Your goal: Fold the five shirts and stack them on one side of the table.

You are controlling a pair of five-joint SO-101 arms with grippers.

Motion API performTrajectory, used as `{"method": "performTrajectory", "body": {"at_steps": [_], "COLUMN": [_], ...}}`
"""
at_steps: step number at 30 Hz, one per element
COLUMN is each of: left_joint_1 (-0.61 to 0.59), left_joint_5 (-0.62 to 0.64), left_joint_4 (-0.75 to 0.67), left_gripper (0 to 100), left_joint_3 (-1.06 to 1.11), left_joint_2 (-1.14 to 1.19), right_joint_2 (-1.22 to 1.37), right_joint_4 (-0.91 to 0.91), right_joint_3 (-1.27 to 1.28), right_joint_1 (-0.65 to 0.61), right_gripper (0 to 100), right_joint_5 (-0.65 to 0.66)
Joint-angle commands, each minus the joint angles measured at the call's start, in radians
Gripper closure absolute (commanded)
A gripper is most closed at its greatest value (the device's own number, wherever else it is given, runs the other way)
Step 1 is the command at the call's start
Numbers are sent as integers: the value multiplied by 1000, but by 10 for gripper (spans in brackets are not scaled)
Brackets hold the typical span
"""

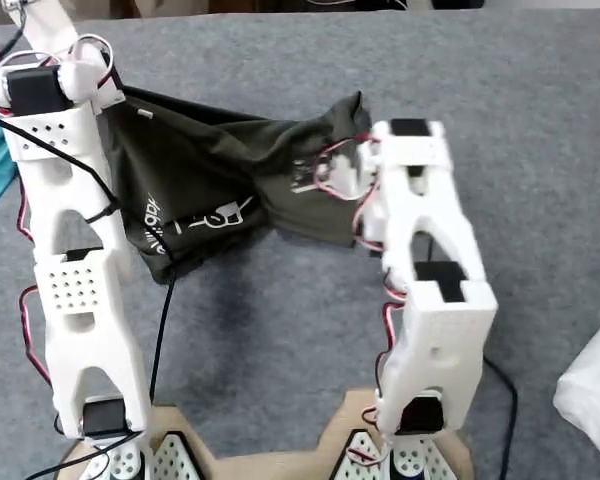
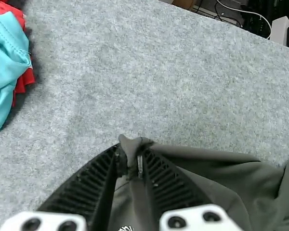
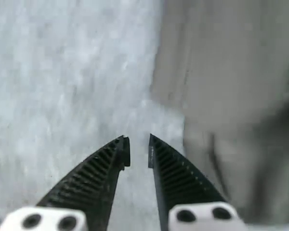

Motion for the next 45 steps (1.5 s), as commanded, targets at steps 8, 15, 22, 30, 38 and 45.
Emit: {"method": "performTrajectory", "body": {"at_steps": [8, 15, 22, 30, 38, 45], "left_joint_1": [-15, -14, -11, -11, -11, -9], "left_joint_5": [-6, -6, -6, -6, -6, -6], "left_joint_4": [6, 6, 6, 6, 6, 6], "left_gripper": [981, 981, 981, 981, 981, 981], "left_joint_3": [-44, -44, -44, -44, -44, -44], "left_joint_2": [-65, -65, -65, -65, -65, -65], "right_joint_2": [-65, -70, -73, -73, -71, -73], "right_joint_4": [-362, -397, -368, -187, -40, 38], "right_joint_3": [168, 179, 168, -35, -262, -438], "right_joint_1": [-124, -85, -42, 13, 30, 31], "right_gripper": [903, 926, 994, 994, 994, 994], "right_joint_5": [-540, -557, -557, -552, -554, -557]}}
